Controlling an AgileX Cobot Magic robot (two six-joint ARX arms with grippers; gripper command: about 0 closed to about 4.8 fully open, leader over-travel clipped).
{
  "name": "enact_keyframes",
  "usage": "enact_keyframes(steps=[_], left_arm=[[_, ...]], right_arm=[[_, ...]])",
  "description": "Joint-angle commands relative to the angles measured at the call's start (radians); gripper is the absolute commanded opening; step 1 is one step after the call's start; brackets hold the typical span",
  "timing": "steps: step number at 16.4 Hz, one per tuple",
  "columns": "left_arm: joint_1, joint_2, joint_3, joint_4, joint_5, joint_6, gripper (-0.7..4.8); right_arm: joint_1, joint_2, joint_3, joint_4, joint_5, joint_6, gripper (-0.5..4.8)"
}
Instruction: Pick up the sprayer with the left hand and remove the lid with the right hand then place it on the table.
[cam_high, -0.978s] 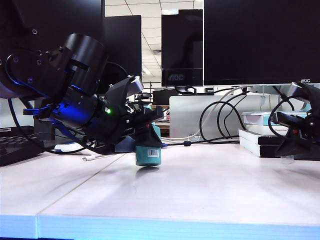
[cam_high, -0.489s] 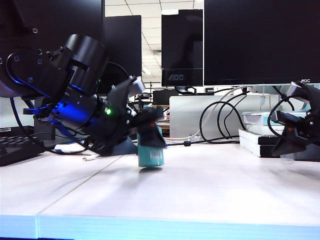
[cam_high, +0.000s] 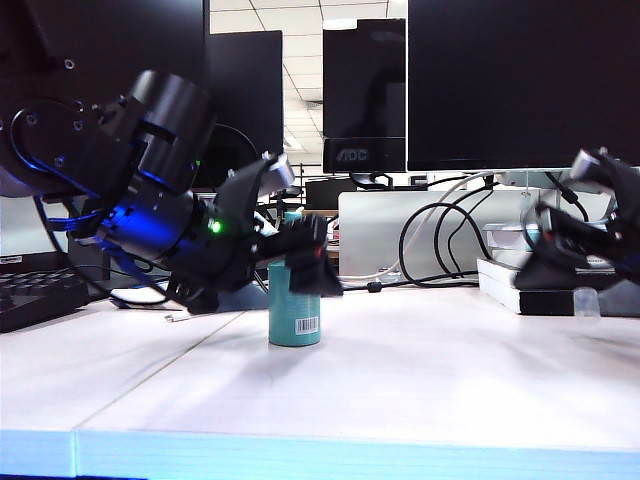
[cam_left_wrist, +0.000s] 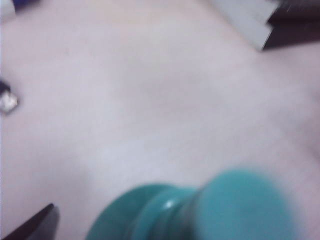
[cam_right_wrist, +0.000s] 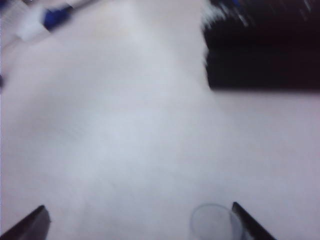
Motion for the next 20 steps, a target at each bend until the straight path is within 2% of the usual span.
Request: enact_keyframes(steps=[1,3,7,9,12,13,14,15,16,17,18,20], left_arm=[[-0.001,-0.077,0.002,0.012,-0.013,0.061,4.79],[-0.001,-0.163,0.003,-0.013,-0.047,0.100,4.79],[0.000,-0.392,0.002,-0.171,-0.098,0.141,4.79],[0.000,-0.506,0.002,-0.277,-0.112,0.144,4.79],[-0.001,-0.731,0.002,-0.407,-0.213,0.217,4.79],[-0.001,-0.878,0.002,-0.483,-0.280,0.234,4.79],[0.000,-0.929,0.002,-0.515,-0.301,0.245,4.79],[0.000,-1.033,0.002,-0.580,-0.354,0.276,4.79],[0.000,-1.079,0.002,-0.612,-0.384,0.293,4.79],[0.000,-1.176,0.002,-0.698,-0.464,0.330,3.46],[0.000,-1.228,0.002,-0.757,-0.511,0.347,2.70],[0.000,-1.345,-0.001,-0.935,-0.592,0.332,2.11]], right_arm=[[0.000,-0.026,0.004,0.072,-0.049,0.029,4.79],[-0.001,-0.078,0.004,0.067,-0.047,0.046,4.79],[-0.001,-0.262,0.005,0.027,-0.038,0.082,4.79],[-0.001,-0.385,0.005,-0.067,-0.039,0.082,4.79],[-0.001,-0.596,0.005,-0.179,-0.039,0.069,4.79],[-0.001,-0.749,0.005,-0.243,-0.013,0.042,4.79],[0.000,-0.800,0.005,-0.269,0.008,0.024,4.79],[0.000,-0.914,0.005,-0.333,0.074,-0.003,3.62],[0.000,-0.963,0.005,-0.365,0.102,-0.008,2.70],[0.000,-1.076,0.005,-0.449,0.156,-0.020,0.86],[0.000,-1.142,0.003,-0.504,0.177,-0.020,0.37],[0.000,-1.256,0.003,-0.606,0.179,-0.011,0.17]])
